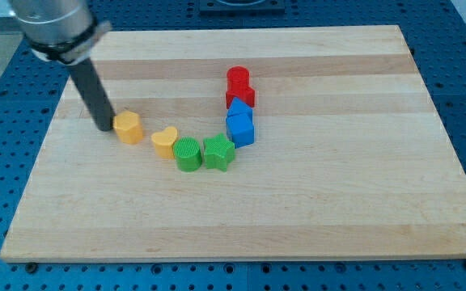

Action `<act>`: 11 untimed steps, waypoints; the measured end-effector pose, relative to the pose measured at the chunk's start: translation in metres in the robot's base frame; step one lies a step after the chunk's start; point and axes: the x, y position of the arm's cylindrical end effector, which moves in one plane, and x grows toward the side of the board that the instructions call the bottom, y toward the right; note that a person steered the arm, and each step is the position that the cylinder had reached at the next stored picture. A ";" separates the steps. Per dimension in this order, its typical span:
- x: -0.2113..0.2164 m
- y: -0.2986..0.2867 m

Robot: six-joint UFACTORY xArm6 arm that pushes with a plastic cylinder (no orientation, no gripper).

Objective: Move your arm to the bottom center of the board

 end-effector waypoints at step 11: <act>0.178 0.270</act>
